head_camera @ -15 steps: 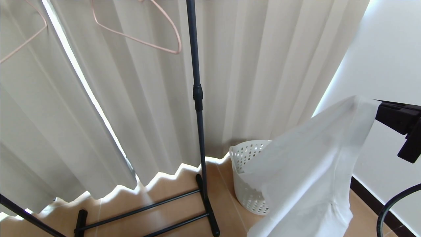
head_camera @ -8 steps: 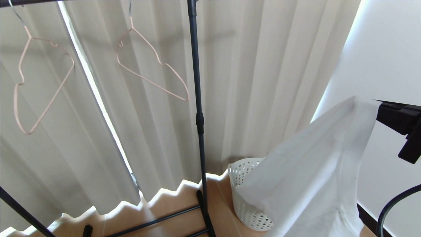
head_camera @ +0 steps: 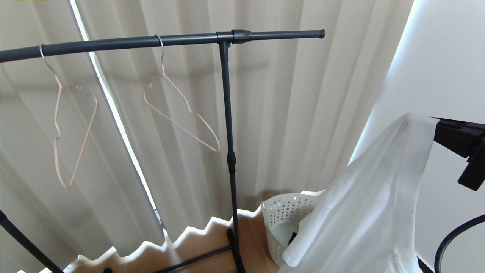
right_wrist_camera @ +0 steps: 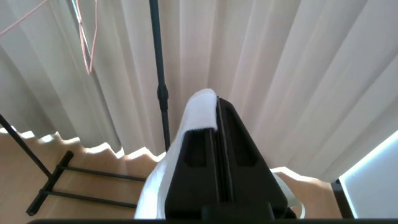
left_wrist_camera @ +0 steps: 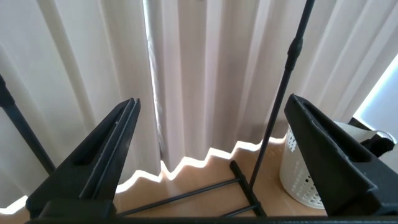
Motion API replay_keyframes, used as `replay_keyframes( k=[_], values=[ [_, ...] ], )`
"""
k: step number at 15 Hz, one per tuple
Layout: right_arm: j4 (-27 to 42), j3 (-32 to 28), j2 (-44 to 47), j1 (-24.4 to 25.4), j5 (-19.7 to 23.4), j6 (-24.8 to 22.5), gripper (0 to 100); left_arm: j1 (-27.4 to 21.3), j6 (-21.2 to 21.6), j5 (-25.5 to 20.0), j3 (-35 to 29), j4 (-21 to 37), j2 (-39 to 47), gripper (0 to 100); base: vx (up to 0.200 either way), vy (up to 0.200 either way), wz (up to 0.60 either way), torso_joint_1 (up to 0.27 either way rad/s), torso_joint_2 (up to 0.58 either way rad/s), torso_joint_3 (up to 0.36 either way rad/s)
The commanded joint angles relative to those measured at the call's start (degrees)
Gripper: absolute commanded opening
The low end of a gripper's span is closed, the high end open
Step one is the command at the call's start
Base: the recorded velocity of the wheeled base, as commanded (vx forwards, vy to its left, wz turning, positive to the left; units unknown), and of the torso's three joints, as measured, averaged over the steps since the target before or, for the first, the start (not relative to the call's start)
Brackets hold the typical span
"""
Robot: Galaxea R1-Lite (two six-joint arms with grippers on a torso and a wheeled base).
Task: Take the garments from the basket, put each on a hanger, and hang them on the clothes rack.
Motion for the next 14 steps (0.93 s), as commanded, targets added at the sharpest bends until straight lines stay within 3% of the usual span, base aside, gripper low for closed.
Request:
replay_keyframes(
  k=[1, 10, 14],
  values=[
    [0.0, 0.0, 0.2, 0.0, 0.0, -0.1, 0, 0.0, 0.0, 0.0, 0.0, 0.0, 0.0, 100, 0.0, 0.0, 0.0, 0.212, -0.53, -0.325],
    [0.0, 0.4, 0.3, 0.0, 0.0, -0.1, 0, 0.0, -0.1, 0.0, 0.0, 0.0, 0.0, 100, 0.0, 0.0, 0.0, 0.244, -0.57, -0.393],
    [0.0, 0.4, 0.3, 0.0, 0.0, -0.1, 0, 0.0, -0.1, 0.0, 0.0, 0.0, 0.0, 100, 0.0, 0.0, 0.0, 0.193, -0.43, -0.244]
  ],
)
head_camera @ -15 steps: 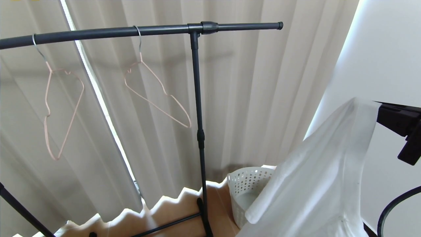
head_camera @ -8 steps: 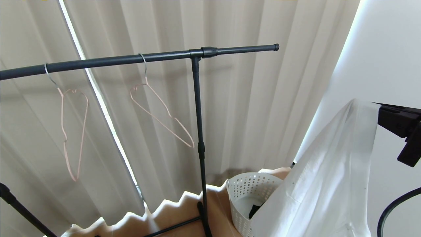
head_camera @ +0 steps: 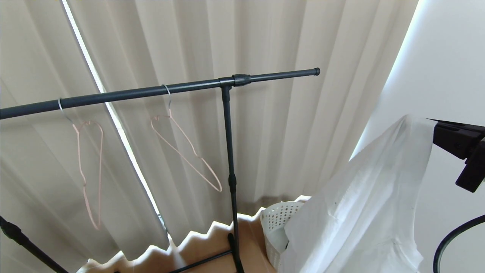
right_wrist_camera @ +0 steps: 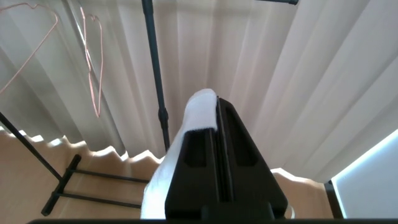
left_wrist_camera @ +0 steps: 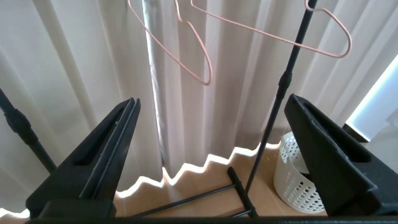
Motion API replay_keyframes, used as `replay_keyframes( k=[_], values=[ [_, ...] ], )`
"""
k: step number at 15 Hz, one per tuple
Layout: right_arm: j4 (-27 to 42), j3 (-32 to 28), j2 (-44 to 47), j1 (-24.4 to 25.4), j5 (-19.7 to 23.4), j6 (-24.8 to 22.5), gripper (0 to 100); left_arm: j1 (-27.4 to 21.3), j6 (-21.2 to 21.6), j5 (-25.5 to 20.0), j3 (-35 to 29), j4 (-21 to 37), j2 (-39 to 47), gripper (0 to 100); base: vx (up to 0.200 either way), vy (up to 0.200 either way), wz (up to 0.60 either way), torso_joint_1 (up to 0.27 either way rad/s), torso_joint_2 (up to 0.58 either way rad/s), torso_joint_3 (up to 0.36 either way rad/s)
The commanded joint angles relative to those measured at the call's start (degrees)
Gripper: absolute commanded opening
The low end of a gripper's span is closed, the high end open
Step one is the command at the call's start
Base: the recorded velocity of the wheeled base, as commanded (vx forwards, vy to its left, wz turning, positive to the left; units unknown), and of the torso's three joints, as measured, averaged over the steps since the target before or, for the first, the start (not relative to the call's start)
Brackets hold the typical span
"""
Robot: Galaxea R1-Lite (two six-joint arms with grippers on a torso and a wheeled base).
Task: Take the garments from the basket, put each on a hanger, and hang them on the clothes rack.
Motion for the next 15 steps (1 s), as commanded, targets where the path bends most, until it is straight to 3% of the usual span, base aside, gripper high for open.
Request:
replay_keyframes(
  k=[1, 9, 12, 15],
  values=[
    [0.0, 0.0, 0.2, 0.0, 0.0, 0.0, 0, 0.0, 0.0, 0.0, 0.0, 0.0, 0.0, 100, 0.0, 0.0, 0.0, 0.183, -0.37, -0.212],
    [0.0, 0.9, 0.1, 0.0, 0.0, -0.1, 0, 0.0, 0.0, 0.0, 0.0, 0.0, 0.0, 100, 0.0, 0.0, 0.0, 0.17, -0.36, -0.197],
    [0.0, 1.0, 0.2, -0.8, 0.0, -0.1, 0, 0.0, 0.1, 0.0, 0.0, -0.1, 0.0, 100, 0.0, 0.0, 0.0, 0.026, -0.05, -0.026],
    [-0.1, 1.1, 0.9, -1.9, 0.1, -0.1, 0, 0.0, 0.0, 0.0, 0.0, -0.1, 0.0, 100, 0.0, 0.0, 0.6, 0.012, -0.01, -0.004]
  ],
)
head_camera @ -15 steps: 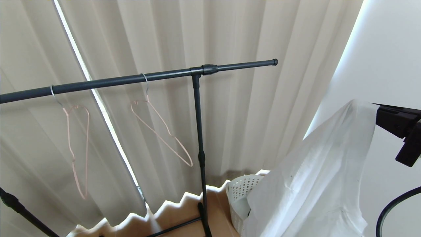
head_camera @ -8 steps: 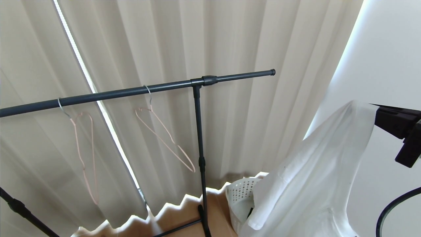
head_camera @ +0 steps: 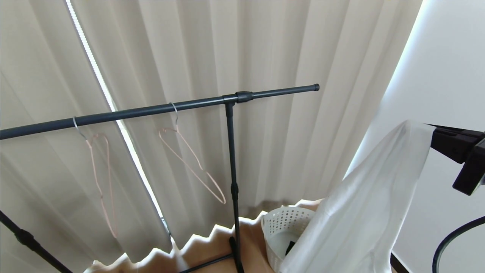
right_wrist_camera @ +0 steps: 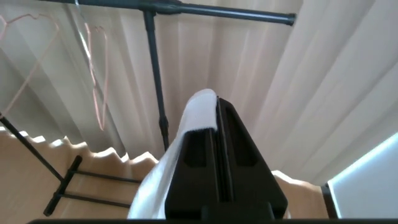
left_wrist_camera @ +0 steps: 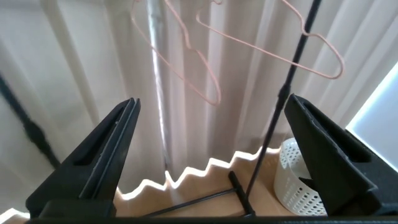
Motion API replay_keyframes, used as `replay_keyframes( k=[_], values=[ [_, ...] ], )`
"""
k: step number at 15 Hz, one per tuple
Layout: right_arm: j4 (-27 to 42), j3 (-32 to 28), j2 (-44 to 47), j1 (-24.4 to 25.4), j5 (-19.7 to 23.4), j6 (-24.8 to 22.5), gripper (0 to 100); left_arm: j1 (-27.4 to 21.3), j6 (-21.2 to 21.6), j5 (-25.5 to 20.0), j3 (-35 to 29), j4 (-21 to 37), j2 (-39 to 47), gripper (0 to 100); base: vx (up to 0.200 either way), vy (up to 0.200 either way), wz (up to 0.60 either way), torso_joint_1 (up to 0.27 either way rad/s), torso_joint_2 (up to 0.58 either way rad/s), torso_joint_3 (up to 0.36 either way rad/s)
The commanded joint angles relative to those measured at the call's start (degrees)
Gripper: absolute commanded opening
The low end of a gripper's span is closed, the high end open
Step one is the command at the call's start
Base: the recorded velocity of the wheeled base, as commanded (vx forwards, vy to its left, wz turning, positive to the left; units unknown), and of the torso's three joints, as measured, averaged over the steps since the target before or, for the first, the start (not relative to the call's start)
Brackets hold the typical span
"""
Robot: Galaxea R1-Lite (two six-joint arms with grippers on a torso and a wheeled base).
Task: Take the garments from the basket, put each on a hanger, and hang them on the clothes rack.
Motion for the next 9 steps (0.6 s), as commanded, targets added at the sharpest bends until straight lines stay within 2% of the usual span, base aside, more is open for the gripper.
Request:
replay_keyframes(
  k=[1, 3, 6, 9],
  values=[
    [-0.3, 0.1, 0.5, -0.2, 0.0, 0.0, 0, 0.0, 0.0, 0.0, 0.0, -0.1, 0.0, 100, 0.0, 0.0, 0.6, 0.002, -0.01, -0.002],
    [-1.1, 0.2, 0.6, -0.2, 0.0, 0.0, 0, 0.0, 0.0, 0.1, 0.0, -0.1, 0.0, 100, 0.0, 0.0, 0.6, 0.012, 0.0, 0.002],
    [-1.1, 0.8, 0.6, -0.2, 0.9, 0.0, 0, 0.0, -0.1, 0.0, 0.0, -0.1, 0.0, 100, 0.0, 0.0, 0.0, 0.0, 0.0, 0.0],
    [-1.2, 0.9, 0.4, -0.3, 1.3, 0.0, 0, 0.0, -0.1, 0.0, 0.0, -0.1, 0.0, 100, -0.2, 0.0, 0.0, 0.004, 0.0, 0.004]
  ],
)
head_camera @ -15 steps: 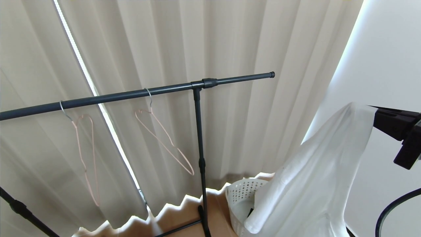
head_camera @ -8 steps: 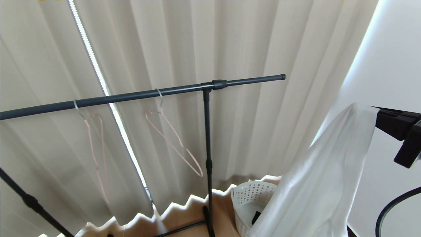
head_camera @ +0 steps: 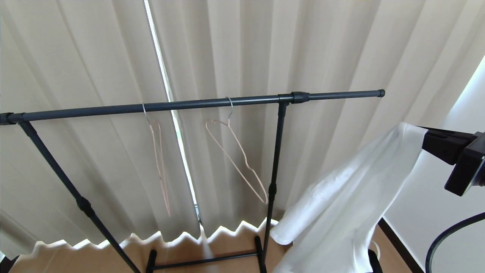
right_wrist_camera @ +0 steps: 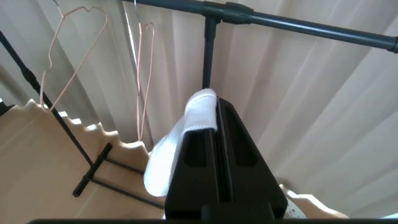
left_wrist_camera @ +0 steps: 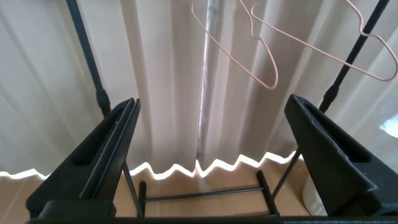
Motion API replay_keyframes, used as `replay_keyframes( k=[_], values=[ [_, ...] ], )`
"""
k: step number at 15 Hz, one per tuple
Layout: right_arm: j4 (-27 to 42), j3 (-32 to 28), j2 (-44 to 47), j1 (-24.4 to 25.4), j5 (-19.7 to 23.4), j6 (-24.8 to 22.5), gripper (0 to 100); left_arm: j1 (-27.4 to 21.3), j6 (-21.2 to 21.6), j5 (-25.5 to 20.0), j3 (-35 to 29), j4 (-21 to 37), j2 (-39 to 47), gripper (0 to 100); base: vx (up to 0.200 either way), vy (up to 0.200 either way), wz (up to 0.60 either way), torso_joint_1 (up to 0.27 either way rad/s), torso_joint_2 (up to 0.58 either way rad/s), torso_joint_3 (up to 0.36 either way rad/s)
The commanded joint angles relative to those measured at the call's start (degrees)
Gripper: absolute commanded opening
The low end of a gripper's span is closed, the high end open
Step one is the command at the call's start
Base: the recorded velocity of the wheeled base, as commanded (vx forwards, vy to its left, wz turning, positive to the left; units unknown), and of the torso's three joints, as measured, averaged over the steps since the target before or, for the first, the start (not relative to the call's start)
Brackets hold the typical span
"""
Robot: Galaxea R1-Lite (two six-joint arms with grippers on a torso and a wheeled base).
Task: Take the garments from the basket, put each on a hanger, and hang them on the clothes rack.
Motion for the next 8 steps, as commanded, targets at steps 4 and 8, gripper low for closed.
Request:
replay_keyframes(
  k=[4, 8],
  values=[
    [-0.1, 0.0, 0.0, -0.5, 0.0, -0.2, 0, 0.0, 0.0, 0.1, 0.0, 0.0, 0.0, 100, -0.15, 0.0, 0.15, -0.004, 0.0, 0.0],
    [-0.1, 0.2, -0.1, -1.1, 0.0, -0.6, 0, 0.1, 0.0, 0.1, 0.0, 0.0, 0.0, 100, 0.0, 0.0, 0.6, -0.005, 0.0, 0.002]
  ],
)
